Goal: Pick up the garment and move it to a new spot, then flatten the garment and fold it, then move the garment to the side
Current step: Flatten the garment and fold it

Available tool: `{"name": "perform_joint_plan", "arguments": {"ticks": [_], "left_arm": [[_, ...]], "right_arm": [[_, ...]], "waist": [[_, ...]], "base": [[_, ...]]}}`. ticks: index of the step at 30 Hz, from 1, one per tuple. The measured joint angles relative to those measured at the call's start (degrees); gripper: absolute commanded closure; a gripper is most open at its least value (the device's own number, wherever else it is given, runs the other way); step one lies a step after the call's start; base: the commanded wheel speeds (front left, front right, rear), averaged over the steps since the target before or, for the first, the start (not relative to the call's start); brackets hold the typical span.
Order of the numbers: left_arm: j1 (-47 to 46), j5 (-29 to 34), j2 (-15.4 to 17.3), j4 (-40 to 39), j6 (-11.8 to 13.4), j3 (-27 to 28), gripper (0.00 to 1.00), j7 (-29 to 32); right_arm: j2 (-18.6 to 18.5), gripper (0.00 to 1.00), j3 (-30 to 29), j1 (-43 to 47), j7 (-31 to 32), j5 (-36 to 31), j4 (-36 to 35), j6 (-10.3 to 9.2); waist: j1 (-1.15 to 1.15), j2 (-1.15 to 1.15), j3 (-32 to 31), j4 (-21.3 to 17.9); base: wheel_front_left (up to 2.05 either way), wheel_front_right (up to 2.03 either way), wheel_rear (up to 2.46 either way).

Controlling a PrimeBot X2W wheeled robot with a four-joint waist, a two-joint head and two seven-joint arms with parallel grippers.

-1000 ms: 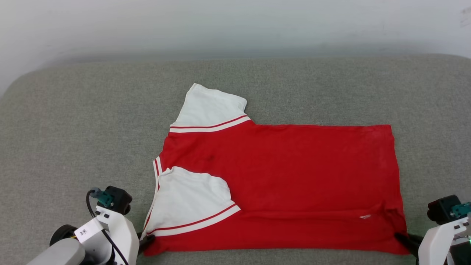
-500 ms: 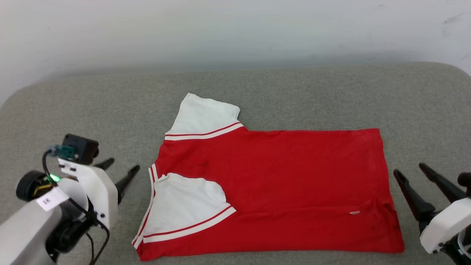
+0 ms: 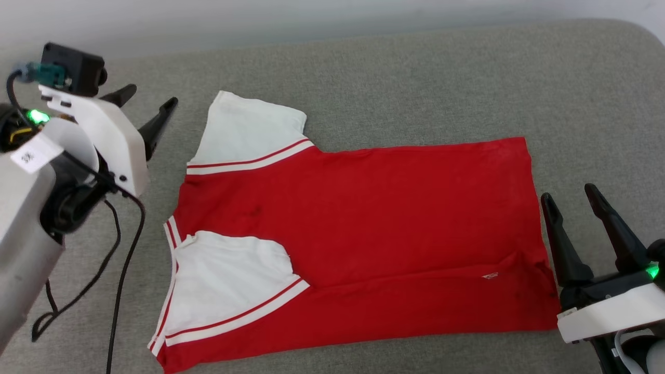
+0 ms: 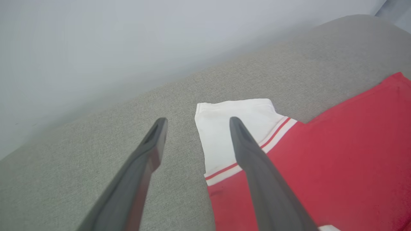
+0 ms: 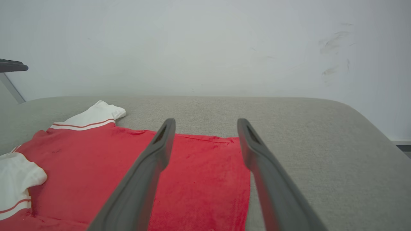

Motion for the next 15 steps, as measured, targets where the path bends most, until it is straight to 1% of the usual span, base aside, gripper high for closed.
{"name": "perform_joint_plan", "arguments": {"ticks": [2,3,5,7,11,15], "left_arm": [[-3.48,0.74,-0.48,2.23,-1.44,-0.84,0.0,2.55],[-9.78,1.24,-1.43,5.83,-3.01,-1.74,0.0,6.92],[-13.73,0.74,-2.41,8.2,-3.85,-2.08,0.0,10.36],[-16.88,-0.36,-3.61,10.62,-4.34,-2.41,0.0,14.24],[-22.45,-2.15,-4.99,14.67,-4.93,-3.3,0.0,21.81],[-26.5,-2.07,-5.35,17.6,-5.39,-4.55,0.0,26.53]], "right_arm": [[0.62,0.0,0.38,-0.07,0.33,-0.33,-1.33,0.0],[0.86,0.0,0.93,-0.65,0.81,-1.19,-3.21,0.0],[1.03,0.0,1.29,-1.54,0.99,-1.35,-4.22,0.0],[1.11,0.0,1.58,-2.62,1.03,-1.52,-4.86,0.0],[1.13,0.0,1.89,-4.48,1.0,-1.62,-5.76,0.0],[1.14,0.0,2.67,-5.97,0.94,-1.66,-5.81,0.0]], "waist": [[0.0,0.0,1.59,-0.72],[0.0,0.0,4.24,-1.75],[0.0,0.0,6.15,-2.42],[0.01,0.0,8.04,-3.08],[0.01,0.0,11.67,-4.32],[0.01,0.0,14.97,-5.46]], "base": [[0.0,0.0,0.0],[0.0,0.0,0.0],[0.0,0.0,0.0],[0.0,0.0,0.0],[0.0,0.0,0.0],[0.0,0.0,0.0]]}}
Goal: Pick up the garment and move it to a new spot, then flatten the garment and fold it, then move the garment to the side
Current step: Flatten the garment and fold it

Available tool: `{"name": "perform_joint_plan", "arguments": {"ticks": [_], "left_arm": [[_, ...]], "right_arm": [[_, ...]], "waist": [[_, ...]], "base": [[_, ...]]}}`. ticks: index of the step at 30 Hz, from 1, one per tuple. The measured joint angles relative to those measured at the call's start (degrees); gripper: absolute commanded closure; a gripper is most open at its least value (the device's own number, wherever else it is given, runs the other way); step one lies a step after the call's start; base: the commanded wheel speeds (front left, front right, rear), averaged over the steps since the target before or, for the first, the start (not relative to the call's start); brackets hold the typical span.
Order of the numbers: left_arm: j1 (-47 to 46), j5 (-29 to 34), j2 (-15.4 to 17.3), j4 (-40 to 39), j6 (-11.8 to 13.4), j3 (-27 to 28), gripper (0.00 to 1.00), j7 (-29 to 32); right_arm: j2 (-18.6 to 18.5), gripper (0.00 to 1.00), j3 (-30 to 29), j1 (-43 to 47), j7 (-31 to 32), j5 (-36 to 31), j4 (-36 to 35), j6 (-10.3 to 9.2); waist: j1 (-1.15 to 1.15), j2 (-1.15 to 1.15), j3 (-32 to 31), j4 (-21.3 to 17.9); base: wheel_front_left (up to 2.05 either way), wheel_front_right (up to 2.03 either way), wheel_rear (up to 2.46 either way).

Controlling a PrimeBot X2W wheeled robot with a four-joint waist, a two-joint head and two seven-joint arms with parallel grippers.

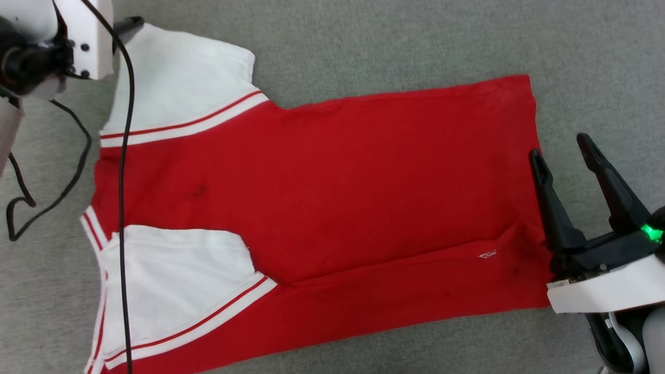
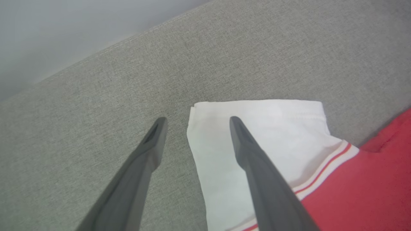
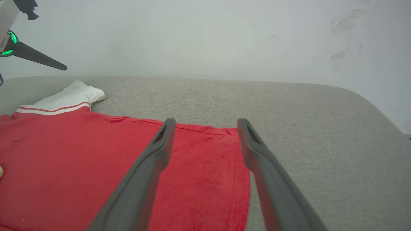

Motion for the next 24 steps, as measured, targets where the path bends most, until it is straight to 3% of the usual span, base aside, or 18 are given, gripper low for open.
{"name": "perform_joint_plan", "arguments": {"ticks": [10,11,12,17,24], "left_arm": [[-1.96,-0.43,-0.27,4.22,-0.81,-3.23,0.0,6.56],[-2.0,-0.53,-0.26,4.21,-0.93,-3.5,0.55,6.98],[-2.1,-0.68,-0.22,4.17,-0.94,-3.75,1.0,7.08],[-1.88,-0.31,-0.65,3.41,-1.23,-5.54,1.0,5.14],[-0.68,-0.41,-1.32,0.65,-1.25,-7.49,1.0,-0.9]], "right_arm": [[0.37,0.0,1.14,-2.3,-1.77,0.25,2.19,0.0],[0.34,0.0,1.13,-2.37,-1.94,0.37,2.55,0.0],[0.32,0.0,1.09,-2.53,-2.0,0.46,2.83,0.0],[-0.42,0.0,0.33,-4.1,-2.08,0.55,3.58,0.0],[-5.6,0.0,-2.53,-9.09,1.44,-0.26,1.66,0.0]], "waist": [[-0.01,0.0,4.84,-1.88],[-0.01,0.0,4.94,-1.83],[-0.01,0.0,4.99,-1.76],[-0.01,0.0,4.44,-1.05],[-0.01,0.0,1.31,0.34]], "base": [[0.0,0.0,0.0],[0.0,0.0,0.0],[0.0,0.0,0.0],[0.0,0.0,0.0],[0.0,0.0,0.0]]}}
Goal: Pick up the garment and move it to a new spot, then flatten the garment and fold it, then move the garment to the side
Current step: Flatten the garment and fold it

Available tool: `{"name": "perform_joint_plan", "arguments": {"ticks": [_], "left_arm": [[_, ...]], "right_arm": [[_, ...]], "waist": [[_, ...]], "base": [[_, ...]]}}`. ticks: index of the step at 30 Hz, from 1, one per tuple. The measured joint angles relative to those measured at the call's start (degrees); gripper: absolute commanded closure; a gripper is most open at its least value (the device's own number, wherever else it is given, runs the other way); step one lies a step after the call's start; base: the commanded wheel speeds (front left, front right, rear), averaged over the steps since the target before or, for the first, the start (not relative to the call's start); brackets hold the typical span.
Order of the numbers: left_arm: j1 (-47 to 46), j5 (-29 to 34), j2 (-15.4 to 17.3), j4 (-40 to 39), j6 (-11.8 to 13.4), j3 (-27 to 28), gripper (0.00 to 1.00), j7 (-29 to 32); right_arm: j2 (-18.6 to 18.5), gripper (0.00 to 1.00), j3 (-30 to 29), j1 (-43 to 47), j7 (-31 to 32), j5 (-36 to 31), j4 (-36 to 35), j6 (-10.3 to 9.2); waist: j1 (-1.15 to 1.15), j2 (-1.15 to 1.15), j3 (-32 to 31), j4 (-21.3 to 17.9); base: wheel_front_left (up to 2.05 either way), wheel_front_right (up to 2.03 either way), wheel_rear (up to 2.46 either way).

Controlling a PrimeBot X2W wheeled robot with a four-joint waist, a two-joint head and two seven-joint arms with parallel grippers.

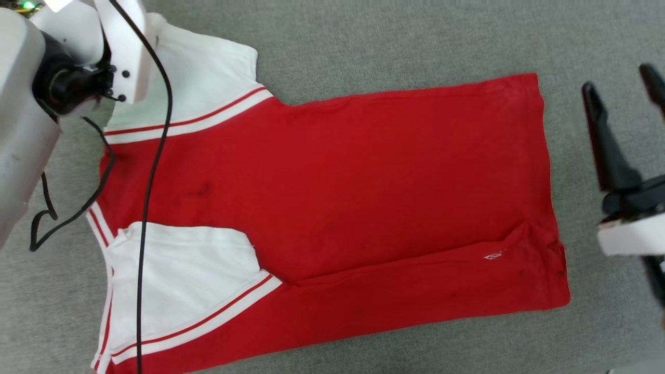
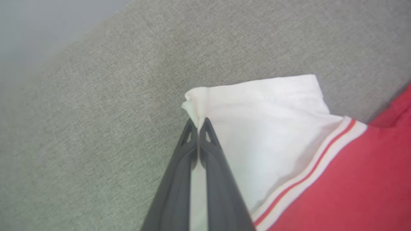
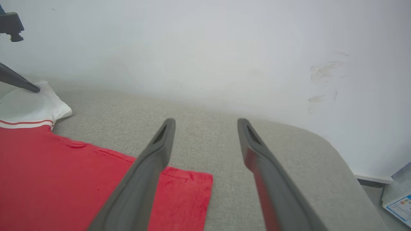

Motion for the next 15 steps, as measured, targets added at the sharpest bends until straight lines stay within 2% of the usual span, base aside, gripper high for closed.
{"name": "perform_joint_plan", "arguments": {"ticks": [3,7,14,15], "left_arm": [[0.48,-0.29,0.78,-3.2,-0.03,-1.43,1.0,-2.63],[2.01,-0.45,2.12,-6.95,-0.04,-2.82,1.0,-6.01],[3.32,-0.96,2.48,-11.71,-0.04,-4.14,1.0,-9.5],[3.33,-0.82,2.53,-12.58,-0.04,-4.3,1.0,-10.34]], "right_arm": [[-3.31,0.0,-0.31,-3.23,5.14,0.81,-0.13,0.0],[-8.2,0.0,0.62,-7.88,15.58,4.34,2.35,0.0],[-17.19,0.0,5.35,-14.88,37.1,13.85,9.7,0.0],[-18.64,0.0,7.42,-16.8,42.89,16.18,11.87,0.0]], "waist": [[0.0,0.0,-1.61,0.7],[0.0,0.0,-3.23,2.09],[0.0,0.0,-4.2,5.27],[0.0,0.0,-4.04,5.98]], "base": [[0.0,0.0,0.0],[0.0,0.0,0.0],[0.0,0.0,0.0],[0.0,0.0,0.0]]}}
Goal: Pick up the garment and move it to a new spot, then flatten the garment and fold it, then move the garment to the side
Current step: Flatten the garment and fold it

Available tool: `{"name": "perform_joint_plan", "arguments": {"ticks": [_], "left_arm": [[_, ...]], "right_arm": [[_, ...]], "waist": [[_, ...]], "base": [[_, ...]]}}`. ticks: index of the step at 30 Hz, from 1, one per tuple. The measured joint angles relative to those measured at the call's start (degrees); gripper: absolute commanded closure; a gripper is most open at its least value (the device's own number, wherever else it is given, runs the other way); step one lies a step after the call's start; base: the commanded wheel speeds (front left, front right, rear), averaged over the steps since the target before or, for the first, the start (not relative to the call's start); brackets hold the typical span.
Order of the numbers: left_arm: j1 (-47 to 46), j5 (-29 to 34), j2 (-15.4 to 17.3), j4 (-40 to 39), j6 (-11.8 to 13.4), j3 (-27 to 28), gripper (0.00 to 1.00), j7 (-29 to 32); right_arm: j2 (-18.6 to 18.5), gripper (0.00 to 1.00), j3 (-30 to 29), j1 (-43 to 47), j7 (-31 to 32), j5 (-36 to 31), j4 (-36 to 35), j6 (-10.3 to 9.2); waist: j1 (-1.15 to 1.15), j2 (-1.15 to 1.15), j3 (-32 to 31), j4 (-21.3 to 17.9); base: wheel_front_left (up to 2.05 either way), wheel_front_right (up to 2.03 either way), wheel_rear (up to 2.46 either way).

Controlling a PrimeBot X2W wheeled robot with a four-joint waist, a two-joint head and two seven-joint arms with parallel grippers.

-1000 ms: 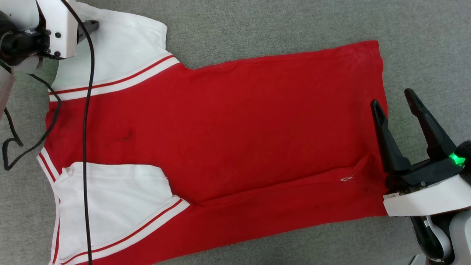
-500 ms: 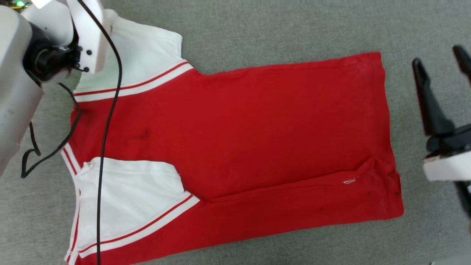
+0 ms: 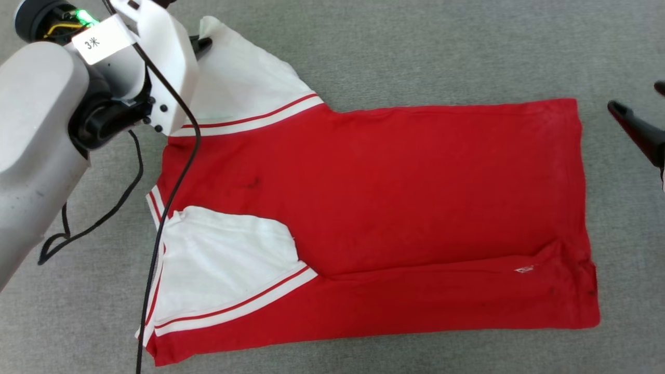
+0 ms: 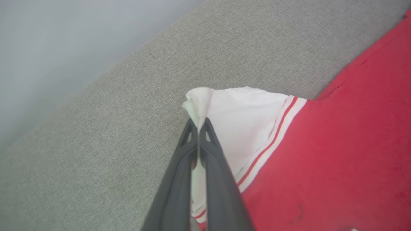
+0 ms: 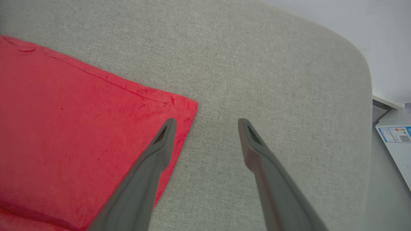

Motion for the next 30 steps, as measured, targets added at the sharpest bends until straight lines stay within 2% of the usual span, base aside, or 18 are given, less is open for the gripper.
{"name": "perform_joint_plan", "arguments": {"ticks": [4,7,11,16,17,21,22,23,24,30], "left_arm": [[-0.04,0.65,-0.45,-1.55,0.0,-0.23,1.0,-1.12],[-0.24,1.44,-0.45,-2.61,0.0,-0.47,1.0,-1.66],[-1.08,2.32,-0.02,-3.53,0.0,-0.6,1.0,-2.4],[-1.68,2.52,-0.1,-4.13,0.0,-0.68,1.0,-2.83],[-1.83,2.56,-0.19,-4.16,0.0,-0.74,1.0,-3.03],[-1.83,2.56,-0.35,-4.19,0.0,-0.9,1.0,-3.55],[-1.83,2.56,-0.29,-4.19,0.0,-0.91,1.0,-3.56],[-1.8,2.54,-0.21,-4.15,0.0,-0.93,1.0,-3.64],[-1.74,2.5,-0.13,-4.1,0.0,-0.96,1.0,-3.86],[-0.36,2.48,0.87,-3.77,0.01,-0.99,1.0,-5.34]], "right_arm": [[-2.36,0.0,4.71,-4.01,8.75,2.32,3.22,0.0],[-2.36,0.0,6.67,-7.0,11.48,2.88,6.05,0.0],[-1.42,0.0,9.5,-9.66,12.15,2.2,9.92,0.0],[0.45,0.0,11.98,-12.2,9.31,1.48,15.75,0.0],[0.15,0.0,14.16,-12.48,8.76,1.07,17.35,-0.02],[-0.81,0.0,16.96,-12.78,7.24,2.75,19.22,-0.19],[-1.16,0.56,17.61,-12.87,6.56,3.07,19.37,-0.2],[-1.46,0.7,18.24,-12.95,5.52,3.21,19.47,-0.2],[-1.58,1.0,18.74,-12.95,4.38,3.35,19.69,-0.13],[-1.41,1.0,20.63,-12.91,-3.48,4.55,20.71,0.01]], "waist": [[0.0,0.0,1.03,1.25],[0.0,0.0,2.13,2.11],[0.0,0.0,3.67,3.28],[0.0,0.0,5.38,4.59],[-0.01,0.0,5.79,5.03],[-0.01,0.0,6.02,5.34],[-0.01,0.0,5.99,5.3],[-0.01,0.0,5.91,5.2],[-0.01,0.0,5.81,5.09],[0.0,0.0,3.83,4.33]], "base": [[0.0,0.0,0.0],[0.0,0.0,0.0],[0.0,0.0,0.0],[0.0,0.0,0.0],[0.0,0.0,0.0],[0.0,0.0,0.0],[0.0,0.0,0.0],[0.0,0.0,0.0],[0.0,0.0,0.0],[0.0,0.0,0.0]]}}
